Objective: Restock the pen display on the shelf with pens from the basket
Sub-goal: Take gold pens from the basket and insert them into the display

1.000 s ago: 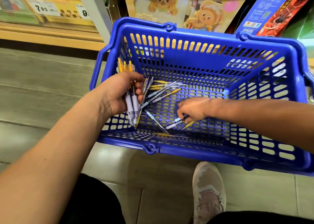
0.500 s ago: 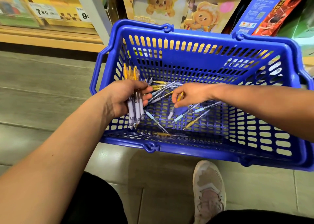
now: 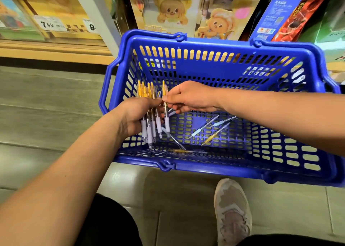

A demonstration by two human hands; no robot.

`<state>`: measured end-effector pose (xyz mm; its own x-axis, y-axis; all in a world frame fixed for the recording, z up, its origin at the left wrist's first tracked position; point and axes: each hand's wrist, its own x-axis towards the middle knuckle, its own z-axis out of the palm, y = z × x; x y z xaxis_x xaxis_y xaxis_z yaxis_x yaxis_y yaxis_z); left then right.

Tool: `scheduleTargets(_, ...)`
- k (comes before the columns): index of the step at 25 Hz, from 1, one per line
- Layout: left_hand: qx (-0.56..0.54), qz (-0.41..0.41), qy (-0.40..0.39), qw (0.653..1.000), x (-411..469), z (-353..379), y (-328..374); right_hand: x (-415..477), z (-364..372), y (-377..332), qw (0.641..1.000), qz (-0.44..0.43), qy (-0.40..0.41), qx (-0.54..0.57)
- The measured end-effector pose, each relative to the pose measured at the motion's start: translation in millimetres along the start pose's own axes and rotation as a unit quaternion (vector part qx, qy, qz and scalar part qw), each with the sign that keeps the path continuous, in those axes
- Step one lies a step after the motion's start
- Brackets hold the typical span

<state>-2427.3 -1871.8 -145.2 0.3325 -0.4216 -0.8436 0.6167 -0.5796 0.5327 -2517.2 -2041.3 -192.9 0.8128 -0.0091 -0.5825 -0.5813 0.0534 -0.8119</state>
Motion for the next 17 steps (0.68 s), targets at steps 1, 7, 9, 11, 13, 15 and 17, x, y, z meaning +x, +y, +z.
scheduleTargets(1,0.005,-0.002,-0.005,1.0,0,-1,0,0,2,-2,1.0,0.008,-0.004,0.015)
scheduleTargets(7,0.013,0.057,0.028,0.998,3,-1,-3,9,7,-7,0.99,0.034,-0.056,0.127)
scheduleTargets(9,0.008,0.067,0.044,0.997,4,-3,-1,19,1,-2,0.997,0.018,-0.016,0.073)
scheduleTargets(11,-0.007,0.068,0.043,0.997,4,-6,2,34,-6,10,0.996,0.029,0.062,-0.064)
scheduleTargets(13,-0.023,0.064,0.018,0.998,4,-8,3,49,-15,29,0.956,0.048,0.105,-0.271)
scheduleTargets(15,-0.03,0.054,-0.003,0.998,6,-10,4,59,-20,50,0.869,0.056,0.08,-0.485)
scheduleTargets(17,-0.03,0.04,-0.007,0.999,9,-11,4,64,-23,67,0.784,0.05,0.046,-0.617)
